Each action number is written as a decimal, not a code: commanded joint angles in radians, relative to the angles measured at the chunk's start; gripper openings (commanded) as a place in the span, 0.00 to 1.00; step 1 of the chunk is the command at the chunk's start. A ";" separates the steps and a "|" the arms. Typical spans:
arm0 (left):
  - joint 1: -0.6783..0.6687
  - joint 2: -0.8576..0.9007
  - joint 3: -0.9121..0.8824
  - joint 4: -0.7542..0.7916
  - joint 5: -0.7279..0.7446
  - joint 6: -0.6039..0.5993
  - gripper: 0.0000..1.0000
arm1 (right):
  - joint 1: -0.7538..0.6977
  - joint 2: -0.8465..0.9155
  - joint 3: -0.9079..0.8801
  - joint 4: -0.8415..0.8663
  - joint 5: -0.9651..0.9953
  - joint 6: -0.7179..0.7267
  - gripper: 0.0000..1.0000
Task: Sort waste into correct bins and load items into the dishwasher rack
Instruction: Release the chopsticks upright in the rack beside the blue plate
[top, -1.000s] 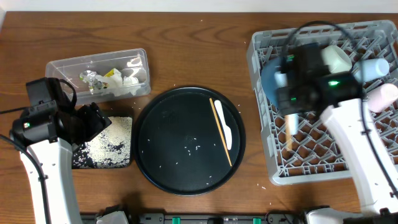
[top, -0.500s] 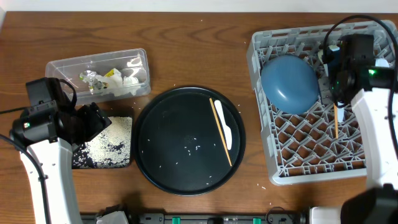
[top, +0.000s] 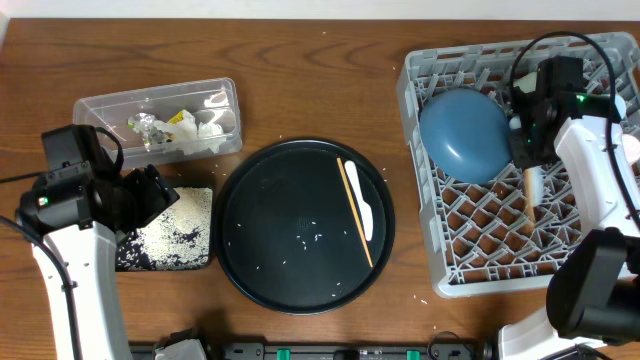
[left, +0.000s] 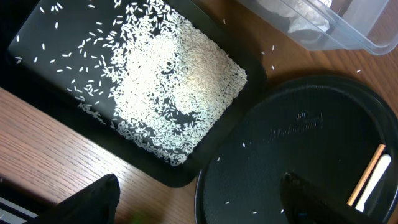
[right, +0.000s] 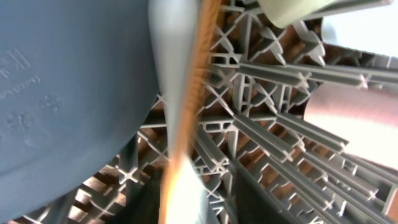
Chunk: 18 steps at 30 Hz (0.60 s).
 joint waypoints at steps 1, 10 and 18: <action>0.003 0.006 0.009 -0.006 -0.002 -0.013 0.83 | -0.004 0.000 -0.002 0.003 -0.004 0.002 0.43; 0.003 0.006 0.009 -0.005 -0.002 -0.013 0.83 | 0.026 -0.109 0.019 -0.002 -0.185 0.102 0.43; 0.003 0.006 0.009 -0.005 -0.002 -0.013 0.84 | 0.208 -0.262 0.027 -0.005 -0.473 0.119 0.47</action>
